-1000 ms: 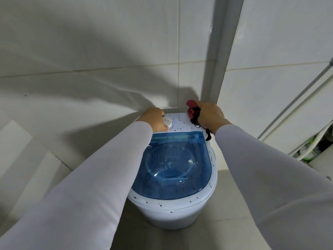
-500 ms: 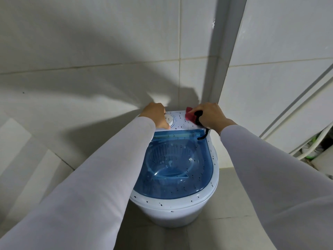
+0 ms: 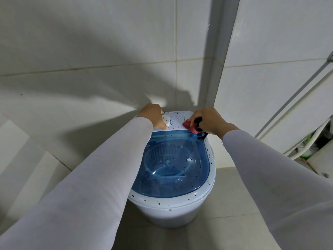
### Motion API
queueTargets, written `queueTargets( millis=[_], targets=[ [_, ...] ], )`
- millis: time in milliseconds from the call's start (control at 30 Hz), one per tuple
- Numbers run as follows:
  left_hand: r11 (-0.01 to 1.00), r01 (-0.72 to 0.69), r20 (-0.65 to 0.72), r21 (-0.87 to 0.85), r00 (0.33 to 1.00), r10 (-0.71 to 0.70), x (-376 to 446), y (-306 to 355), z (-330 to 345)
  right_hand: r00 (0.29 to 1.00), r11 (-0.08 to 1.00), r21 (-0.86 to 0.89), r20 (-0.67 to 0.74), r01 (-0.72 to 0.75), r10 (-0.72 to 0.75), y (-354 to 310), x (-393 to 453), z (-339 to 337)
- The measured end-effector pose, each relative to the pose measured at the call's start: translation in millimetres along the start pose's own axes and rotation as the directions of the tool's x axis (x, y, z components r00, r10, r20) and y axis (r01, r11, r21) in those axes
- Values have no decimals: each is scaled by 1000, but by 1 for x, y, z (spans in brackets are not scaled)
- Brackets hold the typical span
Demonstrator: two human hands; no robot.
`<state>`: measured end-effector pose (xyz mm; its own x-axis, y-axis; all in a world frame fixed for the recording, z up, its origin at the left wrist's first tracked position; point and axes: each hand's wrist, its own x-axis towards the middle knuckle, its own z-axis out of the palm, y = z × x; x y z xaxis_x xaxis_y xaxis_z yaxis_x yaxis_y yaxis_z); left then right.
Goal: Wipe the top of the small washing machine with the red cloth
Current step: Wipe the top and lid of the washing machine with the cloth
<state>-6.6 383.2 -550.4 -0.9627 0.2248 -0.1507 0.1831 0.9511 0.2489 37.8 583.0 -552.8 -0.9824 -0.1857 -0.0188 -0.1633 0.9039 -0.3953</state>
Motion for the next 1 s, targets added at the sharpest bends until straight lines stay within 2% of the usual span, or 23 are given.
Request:
queueTargets(
  millis=[133, 267, 400, 800, 933, 1000],
  targets=[
    [1000, 3, 4, -26, 1000, -3, 0, -2, 0, 999, 997, 71, -31, -35, 37, 7, -1, 5],
    [1000, 14, 0, -20, 1000, -14, 0, -1, 1, 988, 966, 236, -88, -106, 130, 15, -6, 12],
    [1000, 16, 7, 5, 1000, -16, -1, 0, 0, 980, 945, 298, -99, -134, 170, 17, -11, 13],
    [1000, 24, 5, -10, 1000, -24, -3, 1, 2, 972, 934, 285, -33, -214, 232, 18, -24, 13],
    [1000, 18, -6, -22, 1000, -18, -3, 0, 3, 984, 956, 236, 11, -174, 176, 21, -24, 4],
    [1000, 13, -5, -16, 1000, -14, -2, 0, 2, 985, 958, 234, -11, -165, 172, 20, -21, -1]
  ],
)
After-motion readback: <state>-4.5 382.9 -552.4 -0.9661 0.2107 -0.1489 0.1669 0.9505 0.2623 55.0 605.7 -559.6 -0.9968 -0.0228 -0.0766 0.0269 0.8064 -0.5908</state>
